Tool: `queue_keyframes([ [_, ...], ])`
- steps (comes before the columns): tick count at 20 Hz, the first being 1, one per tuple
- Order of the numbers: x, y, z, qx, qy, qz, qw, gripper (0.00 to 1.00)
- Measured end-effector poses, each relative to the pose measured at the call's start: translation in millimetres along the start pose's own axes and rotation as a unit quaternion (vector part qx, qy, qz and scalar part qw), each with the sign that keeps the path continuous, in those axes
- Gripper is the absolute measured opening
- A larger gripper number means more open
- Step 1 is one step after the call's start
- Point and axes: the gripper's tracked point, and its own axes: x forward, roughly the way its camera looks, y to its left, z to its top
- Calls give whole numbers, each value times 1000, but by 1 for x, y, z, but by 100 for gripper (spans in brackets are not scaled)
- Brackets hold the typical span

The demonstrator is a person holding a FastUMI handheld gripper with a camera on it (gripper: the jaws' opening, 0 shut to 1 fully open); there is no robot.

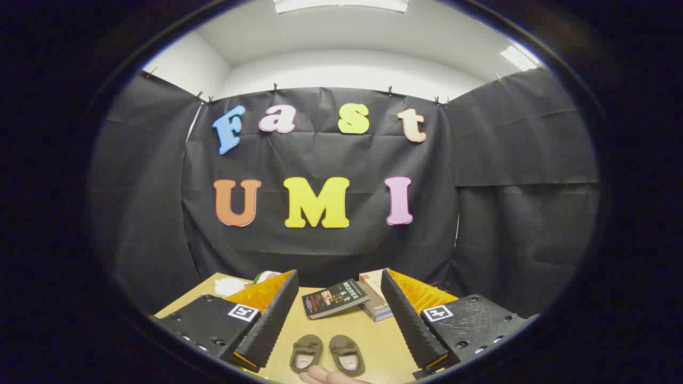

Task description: Open the storage box then place both shoes into the box .Put the left shoe in first, then the right shoe, with the right side of both shoes facing outward in a uniform manner.

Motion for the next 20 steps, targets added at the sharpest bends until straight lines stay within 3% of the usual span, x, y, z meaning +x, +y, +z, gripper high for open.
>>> queue_keyframes([
  [20, 43, 37, -43, 0, 45, 48, 998, 95],
])
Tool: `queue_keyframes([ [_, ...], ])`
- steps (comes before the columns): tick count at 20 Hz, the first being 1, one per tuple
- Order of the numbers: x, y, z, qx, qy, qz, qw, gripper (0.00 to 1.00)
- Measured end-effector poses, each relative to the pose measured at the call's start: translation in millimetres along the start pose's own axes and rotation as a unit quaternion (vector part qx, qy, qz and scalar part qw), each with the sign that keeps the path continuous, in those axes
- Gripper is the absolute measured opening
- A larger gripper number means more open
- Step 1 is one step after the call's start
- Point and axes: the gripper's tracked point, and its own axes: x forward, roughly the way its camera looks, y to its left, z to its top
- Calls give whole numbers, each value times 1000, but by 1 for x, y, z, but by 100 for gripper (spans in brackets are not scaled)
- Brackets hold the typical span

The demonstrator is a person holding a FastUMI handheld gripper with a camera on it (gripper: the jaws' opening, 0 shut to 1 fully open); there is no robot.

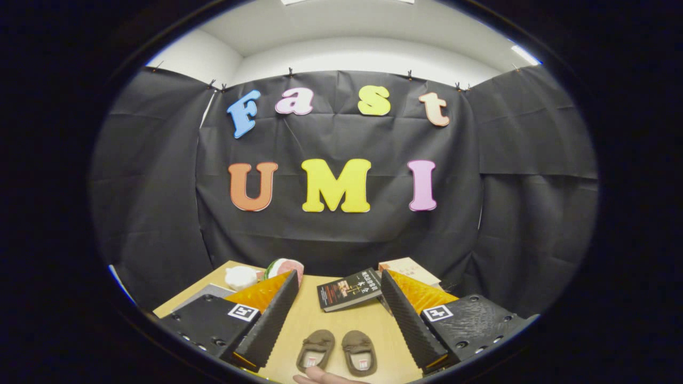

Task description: Open the storage box then place both shoes into the box .Put the left shoe in first, then the right shoe, with the right side of both shoes facing outward in a uniform manner.

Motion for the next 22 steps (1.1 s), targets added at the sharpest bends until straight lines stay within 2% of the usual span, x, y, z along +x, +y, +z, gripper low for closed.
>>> queue_keyframes([
  [9, 47, 66, -82, 15, 108, 66, 992, 95],
  [16, 92, 153, -159, 8, 213, 145, 966, 96],
  [19, 109, 179, -190, 18, 255, 167, 952, 96],
  [22, 122, 196, -210, 22, 276, 176, 945, 96],
])
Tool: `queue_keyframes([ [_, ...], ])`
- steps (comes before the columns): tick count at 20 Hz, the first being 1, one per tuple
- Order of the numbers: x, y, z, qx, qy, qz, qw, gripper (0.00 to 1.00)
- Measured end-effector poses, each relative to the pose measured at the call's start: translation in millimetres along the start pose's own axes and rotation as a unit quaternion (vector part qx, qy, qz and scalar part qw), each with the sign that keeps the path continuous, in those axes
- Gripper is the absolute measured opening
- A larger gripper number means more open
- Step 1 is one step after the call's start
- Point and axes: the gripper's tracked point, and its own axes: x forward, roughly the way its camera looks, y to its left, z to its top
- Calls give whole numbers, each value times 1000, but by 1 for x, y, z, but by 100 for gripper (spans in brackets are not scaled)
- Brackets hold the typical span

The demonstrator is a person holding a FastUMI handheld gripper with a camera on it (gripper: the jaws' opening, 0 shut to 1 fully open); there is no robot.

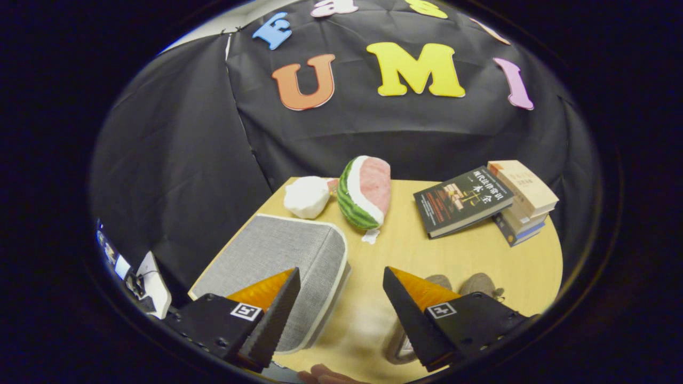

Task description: Open the storage box then place both shoes into the box .Put the left shoe in first, then the right shoe, with the right side of both shoes facing outward in a uniform manner.

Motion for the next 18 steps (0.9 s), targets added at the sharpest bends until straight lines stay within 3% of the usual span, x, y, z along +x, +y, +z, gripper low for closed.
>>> queue_keyframes([
  [8, 37, 15, -24, 26, 42, 38, 998, 97],
  [15, 56, 18, -36, 108, 77, 93, 987, 96],
  [18, 56, 28, -35, 116, 74, 109, 985, 69],
])
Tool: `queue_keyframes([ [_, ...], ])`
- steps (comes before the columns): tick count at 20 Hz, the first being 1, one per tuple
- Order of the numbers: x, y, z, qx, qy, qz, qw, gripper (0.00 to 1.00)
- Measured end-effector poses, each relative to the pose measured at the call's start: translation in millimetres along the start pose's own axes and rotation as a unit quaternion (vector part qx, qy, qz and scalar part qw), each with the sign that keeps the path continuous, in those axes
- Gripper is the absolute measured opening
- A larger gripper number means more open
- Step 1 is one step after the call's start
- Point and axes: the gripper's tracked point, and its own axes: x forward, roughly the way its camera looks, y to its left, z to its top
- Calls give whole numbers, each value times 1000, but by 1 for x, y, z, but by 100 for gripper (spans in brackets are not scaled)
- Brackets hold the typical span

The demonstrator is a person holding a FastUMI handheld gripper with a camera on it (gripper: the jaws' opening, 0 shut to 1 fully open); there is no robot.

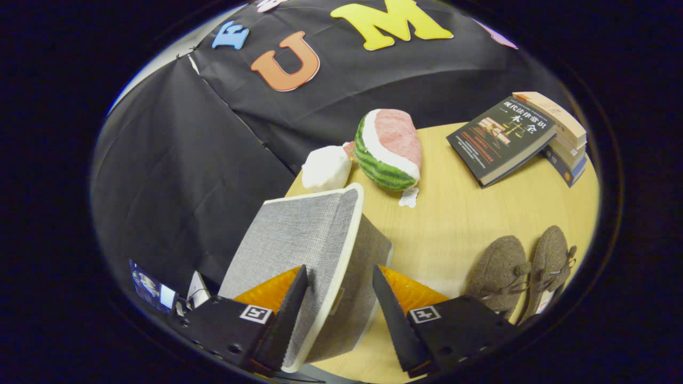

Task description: Open the storage box then place both shoes into the box .Put the left shoe in first, then the right shoe, with the right side of both shoes facing outward in a uniform manner.

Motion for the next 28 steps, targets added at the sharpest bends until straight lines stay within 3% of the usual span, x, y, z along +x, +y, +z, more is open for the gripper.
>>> queue_keyframes([
  [5, -2, 15, 1, -17, 3, -5, 1000, 23],
  [6, -2, 15, 0, -17, 7, -8, 1000, 16],
  [8, -3, 15, -1, -11, 18, -11, 1000, 16],
  [10, -7, 19, 3, 21, 22, -10, 999, 5],
  [21, -64, 111, 58, 37, -11, 54, 998, 4],
  [24, -65, 129, 64, 35, -11, 17, 999, 4],
  [28, -53, 182, 65, 41, -6, 28, 999, 4],
])
